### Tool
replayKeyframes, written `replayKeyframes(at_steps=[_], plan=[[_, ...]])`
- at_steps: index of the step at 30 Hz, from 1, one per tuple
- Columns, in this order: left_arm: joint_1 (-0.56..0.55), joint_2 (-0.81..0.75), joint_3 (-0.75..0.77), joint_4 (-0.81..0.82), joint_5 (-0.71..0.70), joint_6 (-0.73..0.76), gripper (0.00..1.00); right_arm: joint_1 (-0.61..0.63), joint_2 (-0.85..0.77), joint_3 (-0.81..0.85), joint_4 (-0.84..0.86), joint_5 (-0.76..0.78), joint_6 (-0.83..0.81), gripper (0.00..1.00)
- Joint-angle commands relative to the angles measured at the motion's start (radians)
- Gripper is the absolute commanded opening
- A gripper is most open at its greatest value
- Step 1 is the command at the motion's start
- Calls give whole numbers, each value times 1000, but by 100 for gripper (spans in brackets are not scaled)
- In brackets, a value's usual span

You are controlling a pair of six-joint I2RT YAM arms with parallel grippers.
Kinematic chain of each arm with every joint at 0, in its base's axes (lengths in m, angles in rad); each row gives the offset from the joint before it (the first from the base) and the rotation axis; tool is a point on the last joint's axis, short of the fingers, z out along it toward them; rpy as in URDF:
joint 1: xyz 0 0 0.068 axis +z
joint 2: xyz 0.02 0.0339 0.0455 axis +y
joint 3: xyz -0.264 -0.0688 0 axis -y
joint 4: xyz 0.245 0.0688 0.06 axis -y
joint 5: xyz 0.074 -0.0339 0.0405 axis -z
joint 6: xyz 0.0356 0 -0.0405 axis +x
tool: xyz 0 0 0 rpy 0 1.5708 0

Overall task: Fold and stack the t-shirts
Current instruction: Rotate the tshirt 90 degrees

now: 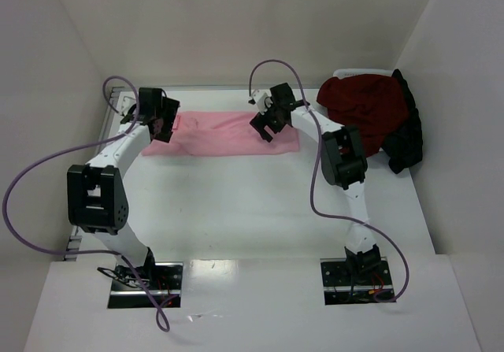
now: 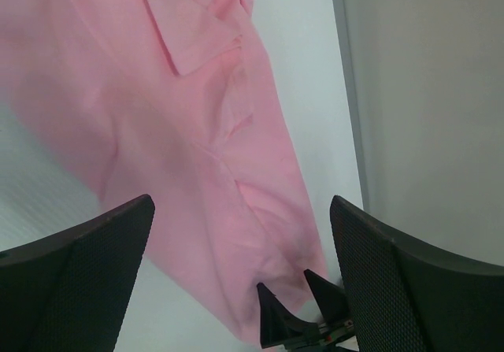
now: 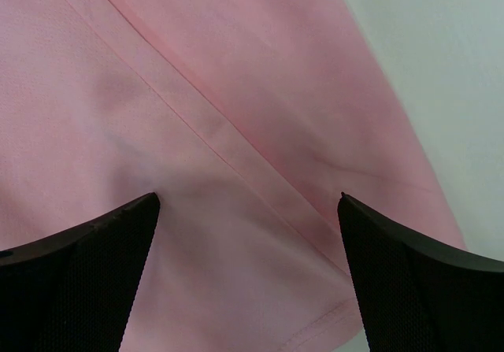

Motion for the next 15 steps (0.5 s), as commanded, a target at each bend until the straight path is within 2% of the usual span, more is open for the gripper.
replayKeyframes(at_steps=[1, 3, 7, 11, 15], plan=[[15, -45, -19, 27, 7, 40, 100, 18, 26, -2, 16, 12, -25, 100], [25, -73, -32, 27, 20, 51, 100, 18, 26, -13, 28, 12, -16, 100], [36, -101, -67, 38, 29, 60, 100, 87, 26, -63, 39, 95, -25, 100], [46, -110, -88, 38, 29, 71, 100, 173, 26, -96, 51, 113, -35, 100], [46, -110, -88, -22, 3, 91, 100, 218, 16, -96, 51, 150, -35, 100]])
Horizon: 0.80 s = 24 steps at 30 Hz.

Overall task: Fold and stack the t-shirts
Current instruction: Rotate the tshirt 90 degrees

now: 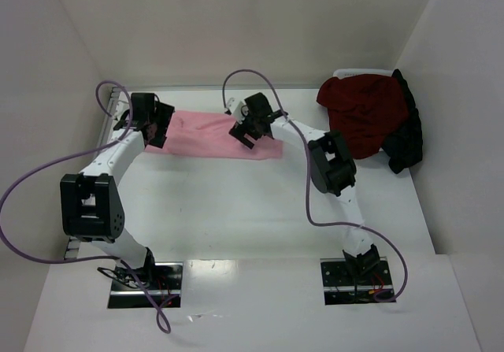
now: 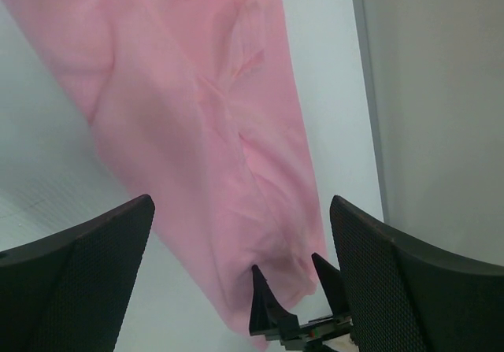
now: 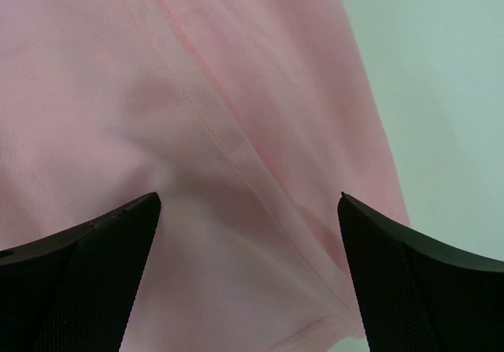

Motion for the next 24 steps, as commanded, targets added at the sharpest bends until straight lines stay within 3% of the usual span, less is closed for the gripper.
replayKeyframes(at_steps=[1, 7, 14, 24], plan=[[5, -30, -8, -40, -33, 45, 100, 70, 12, -51, -73, 17, -15, 100], [25, 14, 10, -85, -77, 55, 100, 167, -40, -81, -103, 36, -15, 100], [73, 213, 119, -126, -54, 58, 100, 208, -60, -148, -147, -7, 55, 100], [73, 455, 363, -186, -57, 239, 100, 274, -140, -295, -130, -44, 138, 100]])
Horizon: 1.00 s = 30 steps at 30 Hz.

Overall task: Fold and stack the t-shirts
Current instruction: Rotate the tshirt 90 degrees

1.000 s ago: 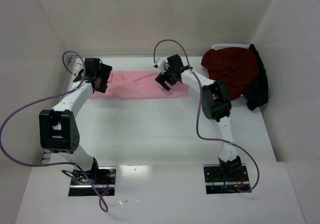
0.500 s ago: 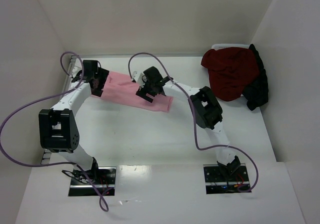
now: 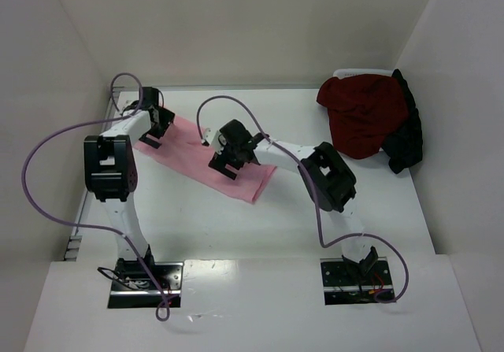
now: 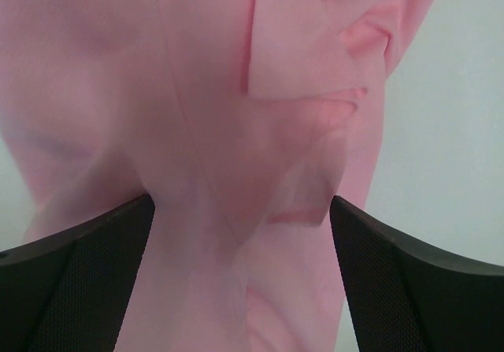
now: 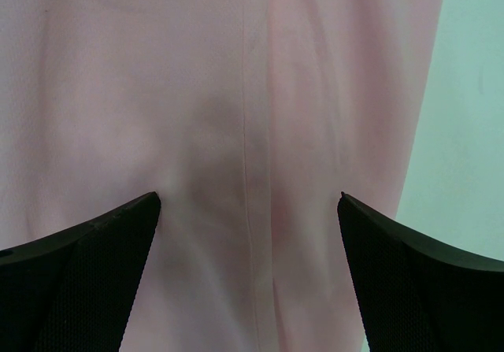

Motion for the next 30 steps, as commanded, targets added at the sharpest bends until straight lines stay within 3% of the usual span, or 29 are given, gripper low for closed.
replayKeyframes(at_steps=[1, 11, 20, 25, 30], plan=[[-1, 64, 94, -55, -3, 108, 100, 41, -11, -92, -128, -42, 54, 100], [-57, 161, 78, -75, 66, 200, 100, 110, -135, -274, -56, -123, 178, 100], [-276, 326, 365, -121, 157, 436, 100, 128, -222, -386, 36, -217, 282, 100], [-343, 408, 516, -161, 224, 477, 100, 146, -242, -409, 58, -238, 305, 100], [-390, 420, 572, -170, 243, 517, 100, 147, -264, -428, 82, -280, 365, 100]])
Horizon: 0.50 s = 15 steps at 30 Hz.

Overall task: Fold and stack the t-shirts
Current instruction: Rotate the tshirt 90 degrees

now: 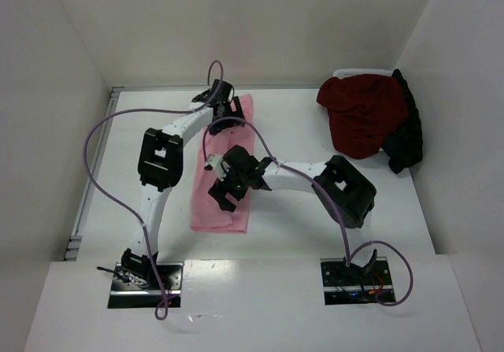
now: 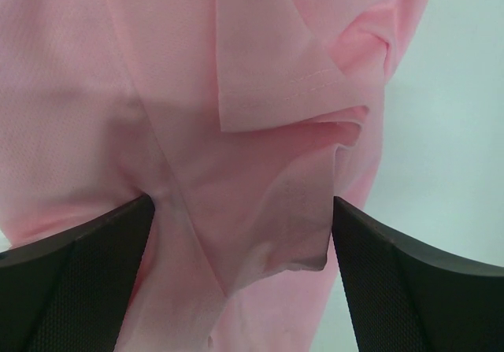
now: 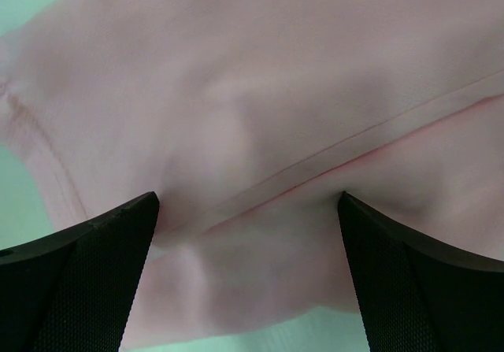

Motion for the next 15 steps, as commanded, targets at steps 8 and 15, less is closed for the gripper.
replayKeyframes(at_steps=[8, 15], plan=[[7, 98, 225, -120, 82, 140, 100, 39, -93, -144, -8, -109, 147, 100], [30, 36, 346, -182, 29, 198, 100, 39, -209, -106, -50, 15, 165, 100]])
